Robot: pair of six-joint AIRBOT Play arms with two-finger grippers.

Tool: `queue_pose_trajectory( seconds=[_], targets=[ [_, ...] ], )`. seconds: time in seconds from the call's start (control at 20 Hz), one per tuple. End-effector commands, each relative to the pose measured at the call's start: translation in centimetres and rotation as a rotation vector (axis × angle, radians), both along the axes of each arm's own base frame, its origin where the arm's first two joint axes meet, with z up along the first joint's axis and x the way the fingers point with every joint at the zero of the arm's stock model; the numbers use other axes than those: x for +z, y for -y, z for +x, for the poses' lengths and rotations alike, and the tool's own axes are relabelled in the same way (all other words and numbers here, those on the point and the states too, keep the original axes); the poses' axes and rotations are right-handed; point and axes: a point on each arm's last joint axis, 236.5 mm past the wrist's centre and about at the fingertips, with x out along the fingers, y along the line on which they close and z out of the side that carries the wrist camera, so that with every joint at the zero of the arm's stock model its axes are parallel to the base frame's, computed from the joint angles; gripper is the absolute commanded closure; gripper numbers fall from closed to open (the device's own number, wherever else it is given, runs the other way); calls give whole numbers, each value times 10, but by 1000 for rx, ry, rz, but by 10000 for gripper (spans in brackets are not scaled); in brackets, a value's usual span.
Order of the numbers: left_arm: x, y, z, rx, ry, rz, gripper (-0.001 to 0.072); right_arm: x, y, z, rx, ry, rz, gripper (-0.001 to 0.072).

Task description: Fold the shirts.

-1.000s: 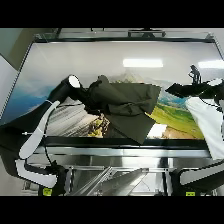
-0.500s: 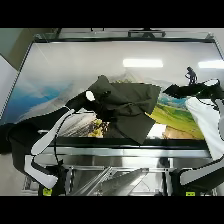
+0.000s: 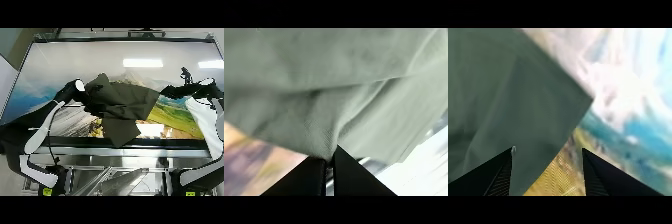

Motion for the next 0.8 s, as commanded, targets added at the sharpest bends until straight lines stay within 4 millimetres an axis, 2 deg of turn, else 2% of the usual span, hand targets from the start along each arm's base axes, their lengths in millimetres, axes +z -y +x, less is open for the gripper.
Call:
queue_pose_trajectory(
  seconds=[0.0,0.1,0.2,0.3,0.4,0.6,0.7,0.75],
  targets=[
    [7,-71,-14,63,-56,103,701,-1,-10,-13,54,-36,12,235],
    [1,-100,-19,143,-79,101,702,0,-24,-24,100,-69,30,235],
    [-5,-114,-20,189,-87,83,702,2,-42,-41,172,-112,55,235],
    [-6,-110,-17,208,-75,14,702,-2,-59,-65,247,-185,67,236],
    [-5,-108,-13,222,-62,-11,702,-15,-70,-100,319,-298,56,334],
    [-4,-108,-12,217,-56,-14,702,-34,-91,-148,373,-440,87,344],
    [-4,-108,-11,218,-52,-15,702,-43,-102,-161,398,-459,81,344],
    [-4,-108,-11,218,-52,-15,701,-46,-106,-159,398,-446,68,344]
  ],
)
